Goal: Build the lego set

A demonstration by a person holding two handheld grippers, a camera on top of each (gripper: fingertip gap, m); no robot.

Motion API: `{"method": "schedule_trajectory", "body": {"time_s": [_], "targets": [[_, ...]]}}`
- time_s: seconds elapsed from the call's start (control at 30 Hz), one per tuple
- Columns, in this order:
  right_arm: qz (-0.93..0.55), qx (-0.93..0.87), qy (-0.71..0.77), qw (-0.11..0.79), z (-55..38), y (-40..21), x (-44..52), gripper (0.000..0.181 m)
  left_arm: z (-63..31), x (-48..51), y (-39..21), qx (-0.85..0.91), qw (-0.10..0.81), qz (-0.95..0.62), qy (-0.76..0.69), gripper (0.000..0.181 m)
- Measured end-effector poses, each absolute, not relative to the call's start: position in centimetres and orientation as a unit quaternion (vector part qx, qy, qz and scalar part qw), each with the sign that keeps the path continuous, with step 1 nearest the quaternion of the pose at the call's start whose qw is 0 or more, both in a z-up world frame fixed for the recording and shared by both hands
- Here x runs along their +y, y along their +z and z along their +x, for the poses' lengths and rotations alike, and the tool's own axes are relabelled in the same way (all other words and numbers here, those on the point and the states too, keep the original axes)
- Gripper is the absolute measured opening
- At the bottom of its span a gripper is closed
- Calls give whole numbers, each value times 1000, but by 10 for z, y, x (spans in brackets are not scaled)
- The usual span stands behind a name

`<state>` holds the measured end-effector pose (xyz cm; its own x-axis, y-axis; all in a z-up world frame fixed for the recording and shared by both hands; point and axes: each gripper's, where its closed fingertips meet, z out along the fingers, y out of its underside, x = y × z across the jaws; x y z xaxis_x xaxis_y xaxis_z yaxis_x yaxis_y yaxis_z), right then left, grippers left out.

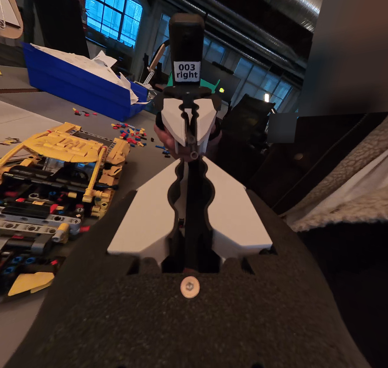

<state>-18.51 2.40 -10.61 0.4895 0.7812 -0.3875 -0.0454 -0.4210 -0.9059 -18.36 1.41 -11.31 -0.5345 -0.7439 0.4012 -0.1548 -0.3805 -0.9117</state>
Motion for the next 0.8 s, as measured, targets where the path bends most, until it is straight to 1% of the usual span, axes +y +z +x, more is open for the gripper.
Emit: {"method": "schedule_trajectory", "body": {"time_s": [0.17, 0.3, 0.47, 0.5, 0.53, 0.57, 0.6, 0.7, 0.8], "targets": [[-748, -276, 401, 451, -184, -118, 22, 6, -182, 8, -120, 535, 201, -437, -695, 14], [-762, -295, 384, 431, -185, -122, 17, 6, -182, 5, -125, 549, 198, -438, -683, 7], [-770, -305, 350, 439, -182, -127, 19, 6, -180, 7, -131, 562, 203, -450, -664, 7], [-769, -312, 332, 448, -178, -129, 20, 10, -180, 9, -133, 564, 204, -454, -659, 7], [-776, -321, 299, 454, -169, -136, 22, 18, -179, 13, -136, 562, 209, -463, -653, 7], [-789, -338, 257, 444, -159, -151, 23, 20, -178, 17, -137, 559, 214, -469, -649, 7], [-798, -364, 227, 424, -151, -169, 20, 19, -178, 19, -137, 556, 217, -473, -648, 7], [-800, -423, 208, 371, -149, -214, 5, 19, -176, 21, -146, 563, 211, -490, -631, 7], [-795, -458, 201, 342, -152, -233, -2, 19, -174, 19, -155, 582, 209, -497, -609, 7]]}}
